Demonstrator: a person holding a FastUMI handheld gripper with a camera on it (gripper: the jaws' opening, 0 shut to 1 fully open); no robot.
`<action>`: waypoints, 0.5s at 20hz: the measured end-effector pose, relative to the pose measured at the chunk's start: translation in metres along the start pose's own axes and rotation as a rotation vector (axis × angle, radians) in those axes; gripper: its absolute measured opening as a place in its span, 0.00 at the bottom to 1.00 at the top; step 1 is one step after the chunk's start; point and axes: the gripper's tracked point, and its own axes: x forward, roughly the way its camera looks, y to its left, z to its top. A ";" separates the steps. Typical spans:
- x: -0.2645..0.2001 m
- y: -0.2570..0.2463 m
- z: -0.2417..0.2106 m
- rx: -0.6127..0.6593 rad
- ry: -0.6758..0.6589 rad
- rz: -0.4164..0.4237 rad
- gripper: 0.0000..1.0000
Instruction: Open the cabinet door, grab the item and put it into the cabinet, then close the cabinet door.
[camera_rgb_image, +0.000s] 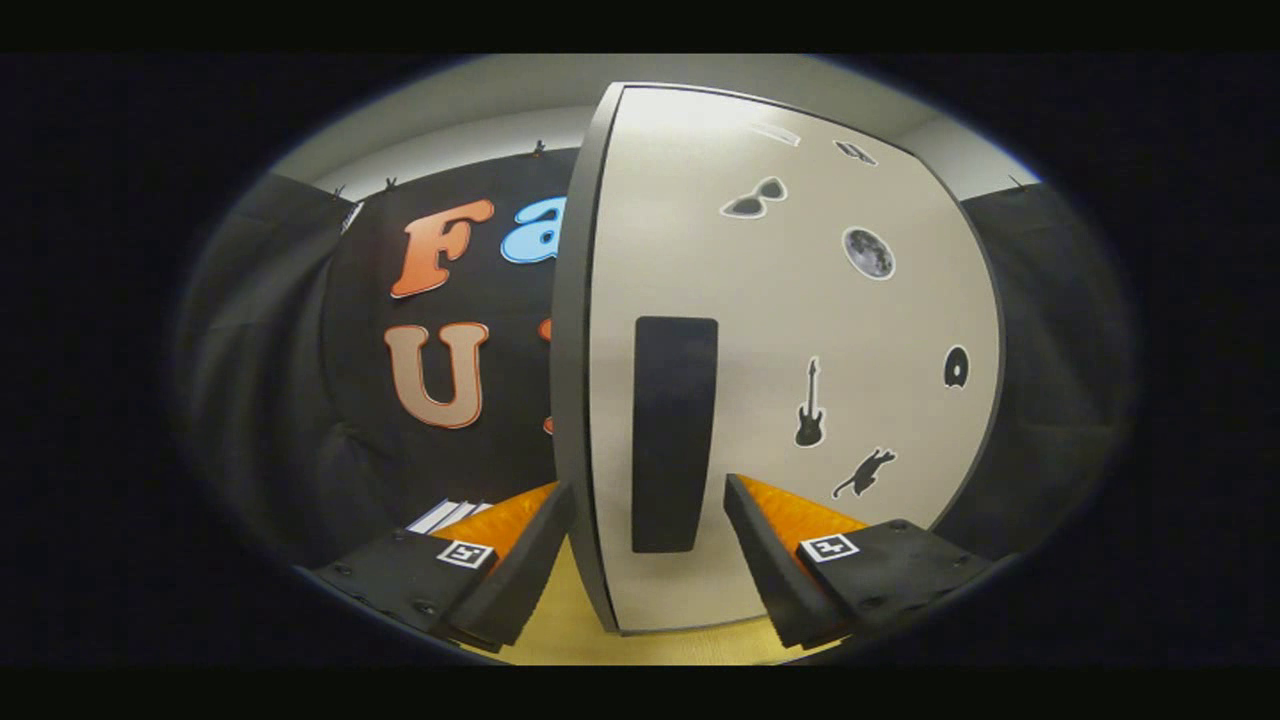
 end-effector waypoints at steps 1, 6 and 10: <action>0.002 -0.001 0.000 0.003 0.004 0.001 0.94; 0.003 -0.003 -0.002 0.012 0.012 0.000 0.71; 0.002 -0.007 -0.001 0.038 0.022 0.010 0.41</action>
